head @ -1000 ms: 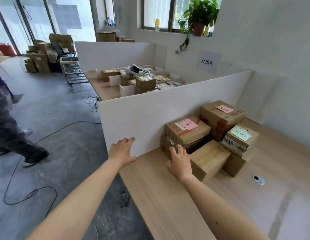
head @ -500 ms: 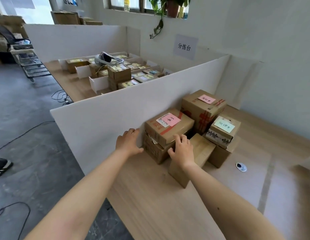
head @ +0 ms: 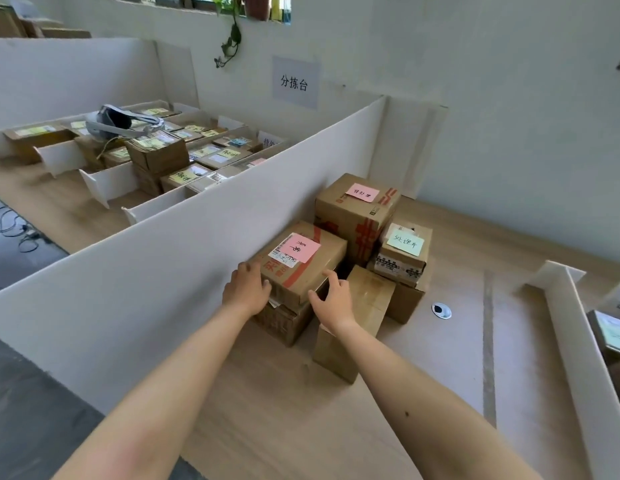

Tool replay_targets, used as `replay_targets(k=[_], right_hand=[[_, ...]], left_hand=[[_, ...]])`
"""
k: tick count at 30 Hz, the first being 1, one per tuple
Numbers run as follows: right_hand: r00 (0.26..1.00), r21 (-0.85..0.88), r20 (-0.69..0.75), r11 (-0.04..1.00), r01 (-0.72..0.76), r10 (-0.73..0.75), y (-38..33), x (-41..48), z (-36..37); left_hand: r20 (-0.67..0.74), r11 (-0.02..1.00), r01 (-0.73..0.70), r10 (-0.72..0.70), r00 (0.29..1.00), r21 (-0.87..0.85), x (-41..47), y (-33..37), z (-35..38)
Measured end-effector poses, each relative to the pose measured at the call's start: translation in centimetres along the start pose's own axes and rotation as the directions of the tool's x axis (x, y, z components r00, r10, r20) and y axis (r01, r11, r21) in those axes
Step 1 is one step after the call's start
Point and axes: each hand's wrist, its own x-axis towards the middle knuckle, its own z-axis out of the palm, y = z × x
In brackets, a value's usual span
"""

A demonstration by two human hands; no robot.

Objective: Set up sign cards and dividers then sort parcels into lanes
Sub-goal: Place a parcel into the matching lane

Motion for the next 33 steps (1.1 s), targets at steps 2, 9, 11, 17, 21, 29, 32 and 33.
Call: replay_targets(k=[2, 9, 11, 17, 21, 29, 32, 33], right_hand=[[0.998, 0.073, -0.003, 0.996, -0.055, 0.055, -0.3, 0.5, 0.3], [0.985, 0.227, 0.008, 0.959, -0.169, 0.171, -0.9, 1.7, 1.5], [0.982, 0.232, 0.013, 0.955, -0.186, 0.189, -0.9, 1.9, 2.1], [0.975, 0.248, 0.076, 0.943, -0.221, 0.208, -1.2, 1.9, 3.0], [0.972, 0.304, 0.089, 0.923, -0.234, 0.217, -1.4, 2.0, 3.3], [0.947, 0.485, 0.067, 0.82, -0.305, 0.313, -2.0, 2.1, 3.4], [0.934, 0.506, 0.064, 0.796, -0.333, 0.35, -2.1, 1.5, 3.1], [0.929, 0.512, 0.066, 0.786, -0.345, 0.365, -2.1, 1.4, 3.0]], left_hand=[[-0.017, 1.0, -0.011, 0.011, 1.0, -0.003, 0.9, 0.0, 0.1], [-0.035, 0.997, -0.079, 0.08, 0.996, 0.025, 2.6, -0.2, 0.6], [-0.024, 0.995, -0.097, 0.098, 0.995, 0.018, 3.2, -0.5, 0.8], [0.024, 0.988, -0.147, 0.146, 0.989, 0.043, 4.3, -0.9, 1.4], [0.029, 0.99, -0.133, 0.131, 0.991, 0.052, 4.5, -0.6, 1.7], [0.038, 0.991, -0.115, 0.112, 0.993, 0.074, 4.7, 0.1, 1.7], [0.025, 0.989, -0.124, 0.123, 0.992, 0.077, 4.5, 0.5, 1.5], [0.019, 0.989, -0.133, 0.132, 0.991, 0.062, 4.3, 0.8, 1.4]])
